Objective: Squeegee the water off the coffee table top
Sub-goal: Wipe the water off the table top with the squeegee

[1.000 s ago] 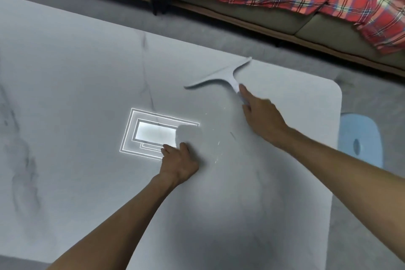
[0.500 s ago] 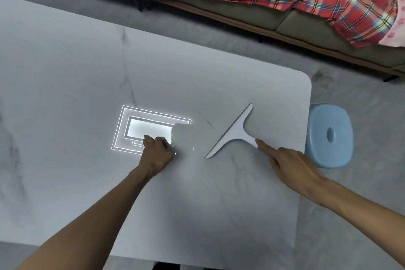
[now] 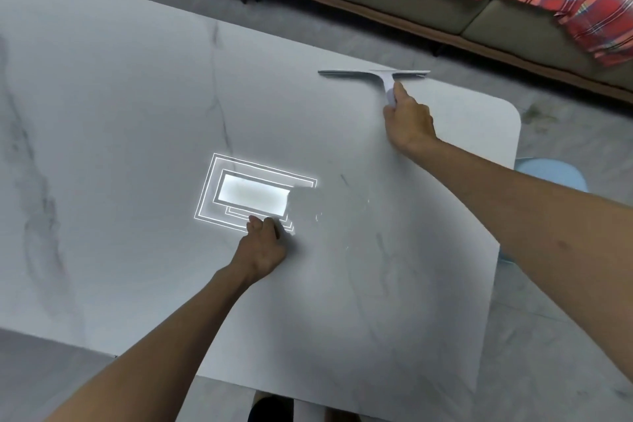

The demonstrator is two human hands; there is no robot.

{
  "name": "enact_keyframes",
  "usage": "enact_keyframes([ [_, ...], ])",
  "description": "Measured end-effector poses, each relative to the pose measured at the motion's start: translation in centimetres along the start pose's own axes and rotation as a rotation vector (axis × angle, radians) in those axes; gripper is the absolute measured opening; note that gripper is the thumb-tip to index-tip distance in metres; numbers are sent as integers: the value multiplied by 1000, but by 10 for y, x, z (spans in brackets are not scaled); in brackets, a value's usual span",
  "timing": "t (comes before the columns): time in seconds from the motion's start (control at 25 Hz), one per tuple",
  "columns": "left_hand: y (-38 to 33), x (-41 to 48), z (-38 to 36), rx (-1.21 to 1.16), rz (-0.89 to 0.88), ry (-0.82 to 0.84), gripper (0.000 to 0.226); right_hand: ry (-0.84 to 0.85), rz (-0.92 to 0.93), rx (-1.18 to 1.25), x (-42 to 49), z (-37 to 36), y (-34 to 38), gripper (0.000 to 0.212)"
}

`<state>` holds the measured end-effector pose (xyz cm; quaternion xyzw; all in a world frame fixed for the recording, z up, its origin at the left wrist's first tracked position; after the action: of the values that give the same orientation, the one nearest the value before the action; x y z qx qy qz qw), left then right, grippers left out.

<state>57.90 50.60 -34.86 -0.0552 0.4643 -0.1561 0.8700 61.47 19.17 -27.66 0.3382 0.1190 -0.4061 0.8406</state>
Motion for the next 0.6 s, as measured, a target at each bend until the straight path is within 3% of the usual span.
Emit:
enact_keyframes([
  [0.08,2,2,-3,31,4,-3,25,31,35,-22,-17,-26,6,56],
  [0.24,7,-5,-7,-5,9,-42,24,176,277,-113,-99,-54,-21,57],
  [0.4,12,-13,-10,-23,50,-107,53,283,356,-217,-168,-49,-88,58],
  [0.6,-7,-28,-15,28,-41,-128,34,266,375,-436,-212,-8,-163,58],
])
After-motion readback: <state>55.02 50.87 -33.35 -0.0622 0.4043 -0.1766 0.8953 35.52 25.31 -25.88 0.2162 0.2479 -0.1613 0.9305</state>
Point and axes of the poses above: each hand's wrist, its own x-axis towards the middle knuckle, its own z-axis out of the back of the hand, y = z × x, the point moved 4 cm from there along x, towards the middle knuckle, and after that the axes turned 7 degrees about x, right-handed, at the moved point
